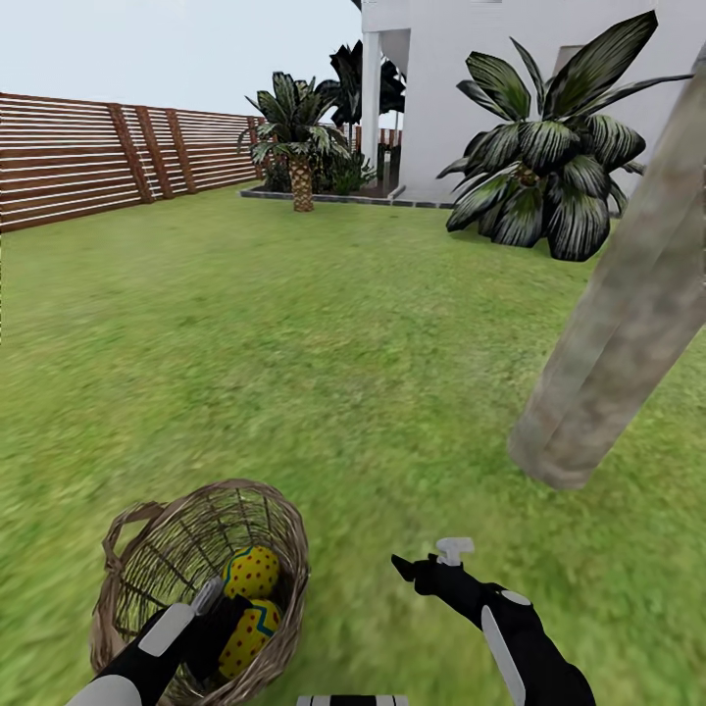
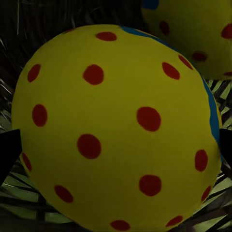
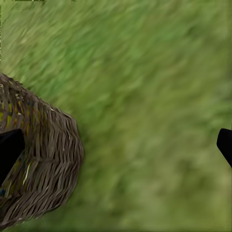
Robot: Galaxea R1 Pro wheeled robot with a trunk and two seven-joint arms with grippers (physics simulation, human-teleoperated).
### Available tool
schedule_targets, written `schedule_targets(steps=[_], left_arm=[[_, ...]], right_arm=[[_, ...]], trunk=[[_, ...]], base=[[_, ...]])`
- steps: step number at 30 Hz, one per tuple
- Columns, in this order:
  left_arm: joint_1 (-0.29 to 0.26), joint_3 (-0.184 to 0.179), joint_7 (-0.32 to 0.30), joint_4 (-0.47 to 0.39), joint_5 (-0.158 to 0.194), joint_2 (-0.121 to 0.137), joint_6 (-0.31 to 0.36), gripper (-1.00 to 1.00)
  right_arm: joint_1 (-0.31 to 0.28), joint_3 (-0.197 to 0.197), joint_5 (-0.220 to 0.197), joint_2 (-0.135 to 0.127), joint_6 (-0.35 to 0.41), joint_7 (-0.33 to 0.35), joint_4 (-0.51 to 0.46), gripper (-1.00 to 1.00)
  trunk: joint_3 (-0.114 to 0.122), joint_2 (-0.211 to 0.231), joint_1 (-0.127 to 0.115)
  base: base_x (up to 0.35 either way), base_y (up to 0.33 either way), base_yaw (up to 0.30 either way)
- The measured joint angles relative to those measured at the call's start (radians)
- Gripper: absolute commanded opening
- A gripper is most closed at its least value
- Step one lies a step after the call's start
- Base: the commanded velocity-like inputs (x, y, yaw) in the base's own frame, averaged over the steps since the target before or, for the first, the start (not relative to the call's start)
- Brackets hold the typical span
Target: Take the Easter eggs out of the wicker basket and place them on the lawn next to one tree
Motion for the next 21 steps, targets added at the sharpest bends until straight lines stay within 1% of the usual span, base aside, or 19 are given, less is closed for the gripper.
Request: schedule_targets(steps=[2,12,15,21], left_arm=[[0.0,0.0,0.0,0.0,0.001,0.0,0.0,-1.0],[0.0,0.0,0.0,0.0,0.001,0.0,0.0,-1.0],[0.0,0.0,0.0,0.0,0.0,0.0,0.0,-1.0],[0.0,0.0,0.0,0.0,-0.002,0.0,0.0,-1.0]], right_arm=[[0.0,0.0,0.0,0.0,0.0,0.0,0.0,1.0],[0.0,0.0,0.0,0.0,0.0,0.0,0.0,1.0],[0.0,0.0,0.0,0.0,0.0,0.0,0.0,1.0],[0.0,0.0,0.0,0.0,0.0,0.0,0.0,1.0]], trunk=[[0.008,0.0,-0.001],[0.008,0.001,-0.001],[0.019,0.001,-0.002],[0.019,0.001,-0.002]], base=[[0.0,0.0,0.0],[0.0,0.0,0.0],[0.0,0.0,0.0],[0.0,0.0,0.0]])
